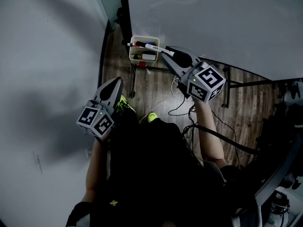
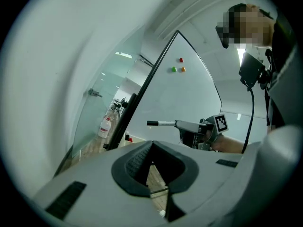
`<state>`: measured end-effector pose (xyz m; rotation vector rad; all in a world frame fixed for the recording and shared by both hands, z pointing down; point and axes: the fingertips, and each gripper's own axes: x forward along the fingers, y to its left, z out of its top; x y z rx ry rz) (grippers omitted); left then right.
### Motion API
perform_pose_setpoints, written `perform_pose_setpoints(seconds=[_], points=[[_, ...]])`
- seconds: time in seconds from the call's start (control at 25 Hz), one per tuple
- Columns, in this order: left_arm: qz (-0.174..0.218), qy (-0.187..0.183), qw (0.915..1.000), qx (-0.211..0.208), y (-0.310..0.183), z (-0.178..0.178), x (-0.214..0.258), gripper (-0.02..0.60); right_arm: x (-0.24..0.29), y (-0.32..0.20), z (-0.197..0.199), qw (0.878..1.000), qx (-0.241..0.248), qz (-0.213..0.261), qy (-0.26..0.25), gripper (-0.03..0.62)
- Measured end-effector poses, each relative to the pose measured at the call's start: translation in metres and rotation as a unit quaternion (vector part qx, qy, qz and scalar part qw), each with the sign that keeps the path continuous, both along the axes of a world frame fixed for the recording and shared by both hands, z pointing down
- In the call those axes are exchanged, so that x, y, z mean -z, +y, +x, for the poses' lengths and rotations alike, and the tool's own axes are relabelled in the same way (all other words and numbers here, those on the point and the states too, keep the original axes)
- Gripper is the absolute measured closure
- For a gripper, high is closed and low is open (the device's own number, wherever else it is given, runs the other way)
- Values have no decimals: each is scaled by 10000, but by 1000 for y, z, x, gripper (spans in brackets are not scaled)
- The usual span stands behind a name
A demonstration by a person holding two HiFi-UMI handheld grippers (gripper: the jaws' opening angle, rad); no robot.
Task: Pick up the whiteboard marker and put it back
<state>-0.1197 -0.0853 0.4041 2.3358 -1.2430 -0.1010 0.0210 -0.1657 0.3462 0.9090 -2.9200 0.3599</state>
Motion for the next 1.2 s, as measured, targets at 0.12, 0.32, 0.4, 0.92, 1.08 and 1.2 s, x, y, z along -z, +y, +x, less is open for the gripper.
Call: perform_pose_setpoints(seconds=[0.12, 0.32, 0.4, 0.92, 1.08, 1.2], points=[[-70, -3, 10000, 44, 2, -5, -4, 549, -7, -5, 0, 10000, -18, -69, 14, 523], [-131, -3, 9998, 156, 5, -16, -7, 549, -19, -13, 1, 9998, -82, -184, 52, 523], [-159, -16, 9997, 185, 7, -20, -8, 549, -24, -17, 1, 9996, -132, -236, 64, 523], [-349, -63, 9991, 233, 10, -34, -18, 549, -58, -34, 5, 9978, -328, -560, 131, 523], [-408, -59, 9989, 228, 12, -36, -22, 549, -67, -37, 6, 9971, -362, -663, 131, 523], [-430, -67, 9988, 230, 12, -36, -24, 549, -73, -40, 7, 9965, -397, -731, 111, 523]])
